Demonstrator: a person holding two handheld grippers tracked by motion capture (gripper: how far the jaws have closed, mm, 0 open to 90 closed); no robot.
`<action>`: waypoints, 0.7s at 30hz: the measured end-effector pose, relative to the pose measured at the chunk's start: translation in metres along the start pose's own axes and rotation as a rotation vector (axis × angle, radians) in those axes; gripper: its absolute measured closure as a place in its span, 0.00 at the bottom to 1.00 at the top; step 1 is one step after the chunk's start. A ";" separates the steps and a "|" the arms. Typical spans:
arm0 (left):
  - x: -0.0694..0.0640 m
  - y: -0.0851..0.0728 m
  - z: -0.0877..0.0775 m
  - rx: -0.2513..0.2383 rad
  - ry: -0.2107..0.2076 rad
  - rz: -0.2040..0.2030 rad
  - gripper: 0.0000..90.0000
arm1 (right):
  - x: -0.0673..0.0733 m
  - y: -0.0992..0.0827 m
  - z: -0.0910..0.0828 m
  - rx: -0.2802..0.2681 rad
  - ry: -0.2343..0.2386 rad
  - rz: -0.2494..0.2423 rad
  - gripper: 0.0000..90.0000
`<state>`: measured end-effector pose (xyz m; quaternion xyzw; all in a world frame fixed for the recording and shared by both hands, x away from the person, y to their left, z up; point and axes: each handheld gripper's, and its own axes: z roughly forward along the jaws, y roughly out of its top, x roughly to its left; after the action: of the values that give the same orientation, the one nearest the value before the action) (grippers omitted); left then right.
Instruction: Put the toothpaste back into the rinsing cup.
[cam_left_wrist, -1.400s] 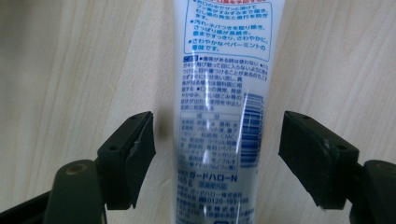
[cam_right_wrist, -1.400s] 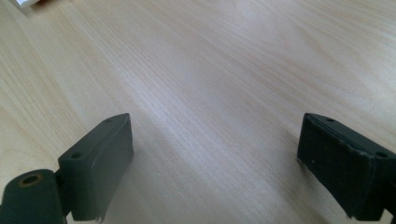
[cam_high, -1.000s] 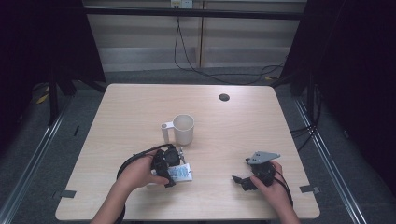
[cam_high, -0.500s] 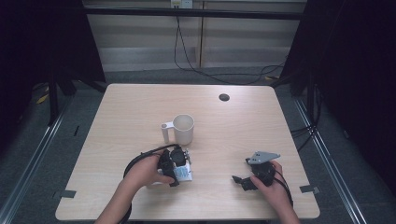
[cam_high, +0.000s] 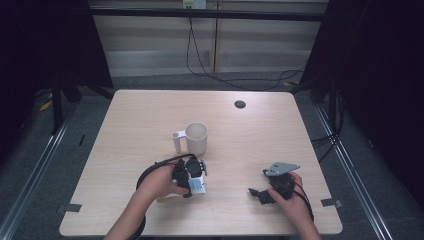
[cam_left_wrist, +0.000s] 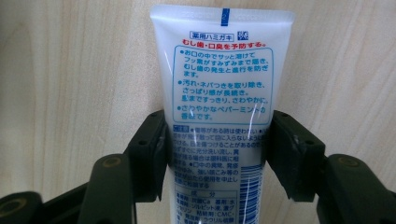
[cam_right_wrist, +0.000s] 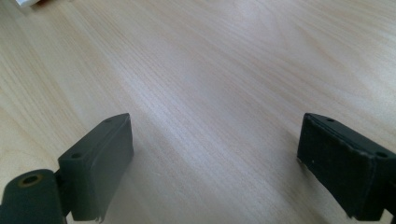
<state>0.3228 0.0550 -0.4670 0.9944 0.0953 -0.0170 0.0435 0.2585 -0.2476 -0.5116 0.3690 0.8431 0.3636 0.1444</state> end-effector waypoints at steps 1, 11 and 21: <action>0.000 0.001 0.000 0.005 0.004 -0.002 0.50 | 0.000 0.000 0.000 0.000 0.000 0.000 0.11; -0.001 -0.006 -0.011 -0.051 -0.009 -0.045 0.71 | 0.000 0.000 0.000 0.001 0.000 0.001 0.11; 0.002 -0.012 -0.034 -0.201 -0.044 -0.066 0.72 | 0.000 0.000 0.000 0.001 0.000 0.001 0.11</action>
<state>0.3231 0.0699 -0.4341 0.9807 0.1283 -0.0307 0.1443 0.2585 -0.2476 -0.5115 0.3695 0.8430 0.3634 0.1441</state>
